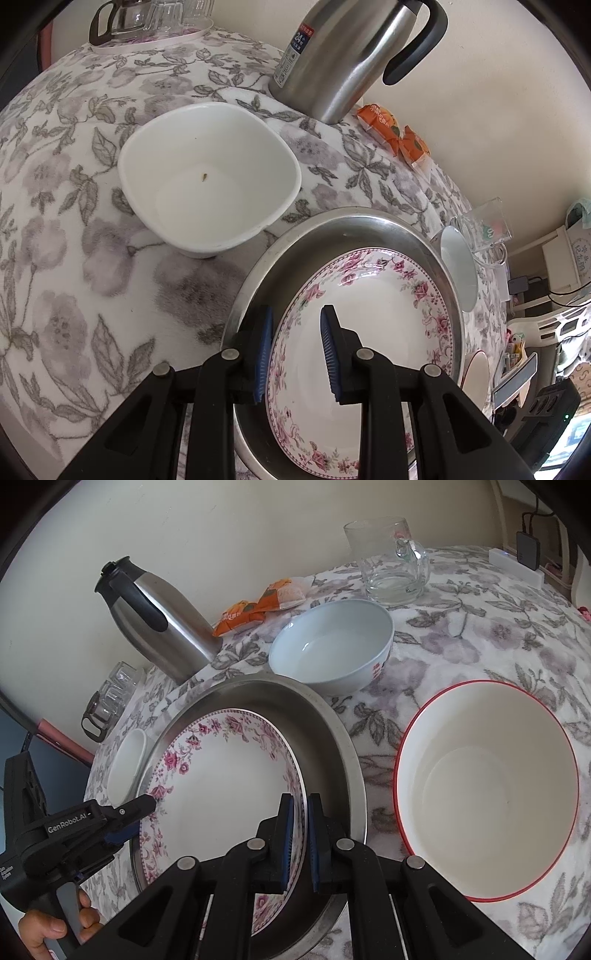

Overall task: Organize plates and bowls
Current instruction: 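Settle the pink-rose plate flat inside the steel basin with the right gripper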

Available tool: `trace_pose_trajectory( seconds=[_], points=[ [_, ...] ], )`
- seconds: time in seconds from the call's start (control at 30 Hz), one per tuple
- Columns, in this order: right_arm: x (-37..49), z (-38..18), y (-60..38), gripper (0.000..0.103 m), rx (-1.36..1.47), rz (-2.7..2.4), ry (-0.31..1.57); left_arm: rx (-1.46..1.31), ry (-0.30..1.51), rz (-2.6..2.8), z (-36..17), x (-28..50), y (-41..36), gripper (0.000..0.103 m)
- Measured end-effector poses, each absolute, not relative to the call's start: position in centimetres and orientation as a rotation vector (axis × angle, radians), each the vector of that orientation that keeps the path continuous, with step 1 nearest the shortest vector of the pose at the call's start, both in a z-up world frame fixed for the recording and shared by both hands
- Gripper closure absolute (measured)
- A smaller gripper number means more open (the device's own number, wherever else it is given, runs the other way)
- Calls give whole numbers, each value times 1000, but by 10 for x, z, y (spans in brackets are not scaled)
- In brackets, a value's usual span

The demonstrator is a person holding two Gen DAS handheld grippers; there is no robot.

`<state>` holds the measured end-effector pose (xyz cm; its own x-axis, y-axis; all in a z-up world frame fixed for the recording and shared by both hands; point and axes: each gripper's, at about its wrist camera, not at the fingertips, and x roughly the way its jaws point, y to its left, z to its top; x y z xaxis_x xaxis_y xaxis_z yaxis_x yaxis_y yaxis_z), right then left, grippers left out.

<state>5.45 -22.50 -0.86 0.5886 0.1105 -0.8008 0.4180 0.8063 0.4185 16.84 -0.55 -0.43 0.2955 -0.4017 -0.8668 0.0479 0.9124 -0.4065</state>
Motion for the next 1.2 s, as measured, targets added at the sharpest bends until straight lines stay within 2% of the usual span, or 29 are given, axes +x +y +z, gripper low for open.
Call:
trace_pose_trajectory(
  seconds=[0.63, 0.7, 1.03, 1.2],
  points=[
    [55, -6, -225, 97, 594, -228, 947, -320, 1271, -313, -11, 169, -11, 76],
    [56, -5, -224, 92, 597, -212, 955, -313, 1281, -309, -12, 170, -12, 76],
    [55, 4, -224, 88, 599, -214, 1001, -269, 1285, -312, -1, 168, -18, 61],
    [52, 21, -226, 85, 596, -205, 972, -261, 1270, -314, 10, 166, -15, 60]
  ],
)
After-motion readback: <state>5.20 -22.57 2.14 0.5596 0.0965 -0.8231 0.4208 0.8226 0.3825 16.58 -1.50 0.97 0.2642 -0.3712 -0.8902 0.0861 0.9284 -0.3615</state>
